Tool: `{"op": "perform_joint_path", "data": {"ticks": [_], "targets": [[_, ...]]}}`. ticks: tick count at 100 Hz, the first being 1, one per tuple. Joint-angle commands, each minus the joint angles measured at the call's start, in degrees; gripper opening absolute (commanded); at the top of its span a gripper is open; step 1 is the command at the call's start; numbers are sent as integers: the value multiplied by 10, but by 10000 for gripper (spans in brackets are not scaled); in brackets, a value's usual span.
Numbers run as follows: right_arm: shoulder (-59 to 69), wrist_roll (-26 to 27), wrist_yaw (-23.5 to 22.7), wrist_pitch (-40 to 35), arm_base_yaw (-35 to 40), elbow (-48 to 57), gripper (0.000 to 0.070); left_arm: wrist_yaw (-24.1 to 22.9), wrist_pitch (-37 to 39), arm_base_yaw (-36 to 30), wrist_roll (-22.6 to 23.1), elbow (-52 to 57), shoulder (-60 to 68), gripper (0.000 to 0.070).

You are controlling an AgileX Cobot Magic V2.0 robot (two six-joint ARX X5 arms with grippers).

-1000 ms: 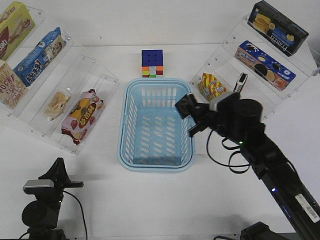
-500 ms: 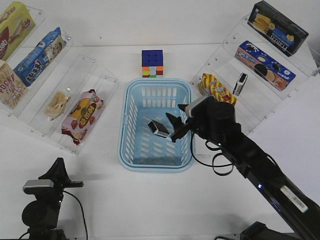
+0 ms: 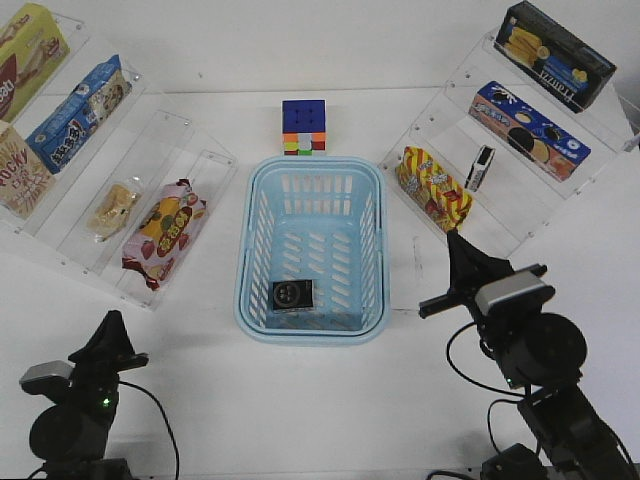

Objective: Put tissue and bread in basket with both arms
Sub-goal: 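Reach the left gripper to the wrapped bread on the shelf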

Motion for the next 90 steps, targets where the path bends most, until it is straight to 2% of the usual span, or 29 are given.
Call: {"op": "perform_joint_path", "data": {"ticks": [1,13,26,30,34,44,46,49,78,90], "targets": [[-21,-2,10,11,2,-23,0,1,-9,0,15,53,28,1],[-32,-2,11,-15,2,-33,0,0,-63,0,111,148,133,1],[-29,-2,10,-17,2,-33,0,-14,-97,0,258,235,273,3],[-28,-2,10,-17,2,-33,0,-14,-103,0,299,258,313,27],[-25,-1,10,-14,2,-33,0,-14,-105,0,334,280,352,129],[-24,0,10,-14,2,-33,0,-15,-104,0,391,328,438,522],[-24,0,10,-14,2,-33,0,-16,-102,0,398,336,453,576],[-24,0,10,-14,2,-33,0,-17,-102,0,409,350,474,620],[-24,0,10,-14,2,-33,0,-46,-102,0,525,468,640,622],[-24,0,10,-14,2,-33,0,-66,-91,0,534,501,693,612]]}}
